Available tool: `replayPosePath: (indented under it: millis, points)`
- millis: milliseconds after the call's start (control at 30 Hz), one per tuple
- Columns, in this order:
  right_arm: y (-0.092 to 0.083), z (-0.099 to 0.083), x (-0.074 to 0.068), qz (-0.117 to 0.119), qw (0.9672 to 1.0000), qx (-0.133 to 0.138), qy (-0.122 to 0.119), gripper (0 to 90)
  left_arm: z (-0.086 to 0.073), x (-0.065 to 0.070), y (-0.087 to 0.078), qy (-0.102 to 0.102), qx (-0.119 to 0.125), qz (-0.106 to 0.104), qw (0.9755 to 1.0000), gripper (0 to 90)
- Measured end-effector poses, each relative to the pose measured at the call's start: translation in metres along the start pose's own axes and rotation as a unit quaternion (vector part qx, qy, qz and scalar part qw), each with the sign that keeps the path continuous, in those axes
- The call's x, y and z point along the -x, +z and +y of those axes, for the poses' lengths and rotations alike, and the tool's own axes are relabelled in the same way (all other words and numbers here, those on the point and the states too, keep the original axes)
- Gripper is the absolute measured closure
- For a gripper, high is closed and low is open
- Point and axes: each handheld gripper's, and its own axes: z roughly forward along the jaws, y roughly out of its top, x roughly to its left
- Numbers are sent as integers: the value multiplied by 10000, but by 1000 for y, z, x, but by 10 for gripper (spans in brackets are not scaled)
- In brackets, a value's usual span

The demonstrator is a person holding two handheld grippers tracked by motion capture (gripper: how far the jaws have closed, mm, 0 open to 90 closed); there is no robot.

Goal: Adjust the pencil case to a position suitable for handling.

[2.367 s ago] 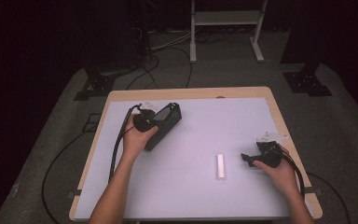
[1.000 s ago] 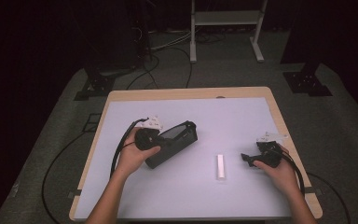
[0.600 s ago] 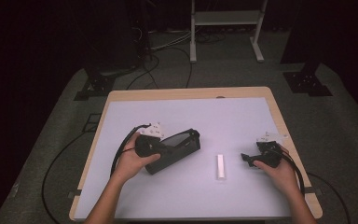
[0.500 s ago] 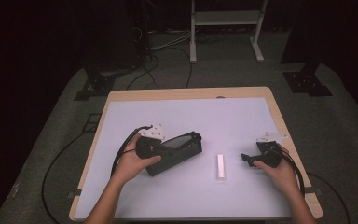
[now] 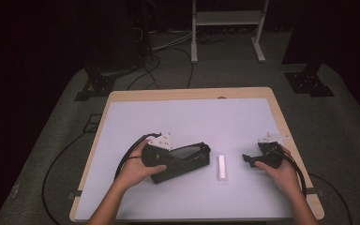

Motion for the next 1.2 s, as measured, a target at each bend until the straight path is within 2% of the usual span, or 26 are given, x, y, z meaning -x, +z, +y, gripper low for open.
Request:
replayPosePath:
  millis: [267,600,967,1200]
  points:
    - [0,0,0,1,10000,2,9,113,-3,8,7,115,-164,-160,9997,884]
    - [0,0,0,2,10000,4,10,113,-9,12,13,90,-261,-246,9993,862]
    - [0,0,0,0,10000,2,0,113,-7,15,6,36,-118,-285,9995,782]
    - [0,0,0,1,10000,1,1,113,-4,14,-7,-59,67,-153,9998,741]
